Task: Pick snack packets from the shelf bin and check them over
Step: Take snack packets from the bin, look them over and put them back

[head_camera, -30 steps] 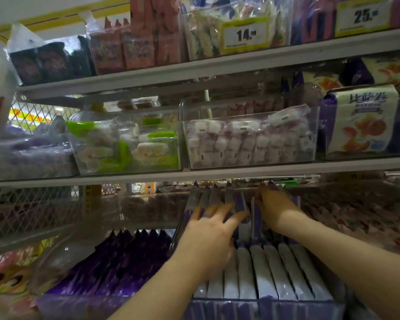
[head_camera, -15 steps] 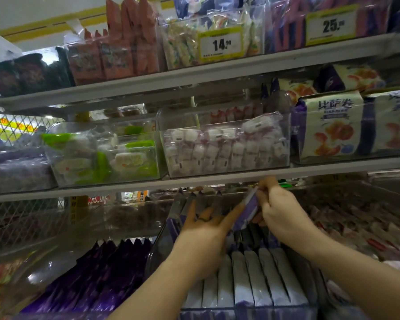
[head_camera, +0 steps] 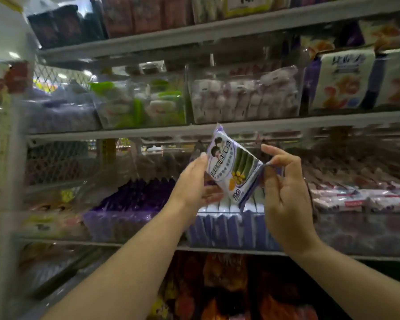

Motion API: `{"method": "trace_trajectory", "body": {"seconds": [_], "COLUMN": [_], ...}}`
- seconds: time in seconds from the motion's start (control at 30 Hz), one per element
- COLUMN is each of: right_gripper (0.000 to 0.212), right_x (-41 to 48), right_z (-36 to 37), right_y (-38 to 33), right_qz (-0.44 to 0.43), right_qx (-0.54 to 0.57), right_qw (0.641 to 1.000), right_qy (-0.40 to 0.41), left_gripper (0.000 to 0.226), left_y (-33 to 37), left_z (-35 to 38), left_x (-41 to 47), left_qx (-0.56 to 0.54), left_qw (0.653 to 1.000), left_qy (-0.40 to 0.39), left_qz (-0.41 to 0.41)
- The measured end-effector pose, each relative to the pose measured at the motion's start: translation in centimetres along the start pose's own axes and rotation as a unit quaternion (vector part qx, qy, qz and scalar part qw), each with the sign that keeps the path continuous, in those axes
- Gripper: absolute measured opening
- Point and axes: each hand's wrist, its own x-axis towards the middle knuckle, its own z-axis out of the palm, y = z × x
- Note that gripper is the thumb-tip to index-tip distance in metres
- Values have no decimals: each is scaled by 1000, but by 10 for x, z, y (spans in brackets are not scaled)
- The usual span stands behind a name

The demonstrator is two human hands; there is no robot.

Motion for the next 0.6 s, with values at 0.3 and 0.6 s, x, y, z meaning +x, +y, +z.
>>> {"method": "trace_trajectory", "body": {"seconds": [0.3,0.6], "right_gripper": [18,39], "right_x": [-90,-149], "right_z": [46,101], "right_y": [-29,-2], "right_qz": [200,446], "right_qx": [207,296], "right_qw": [952,832], "right_qy": [-101,-147], "left_gripper": [94,53], "left_y": [-41,-127], "left_z": [-66,-114], "left_x": [-75,-125], "left_qx": [107,187], "left_qw": [962,970], "left_qy": [202,113], "left_qz": [150,109]}}
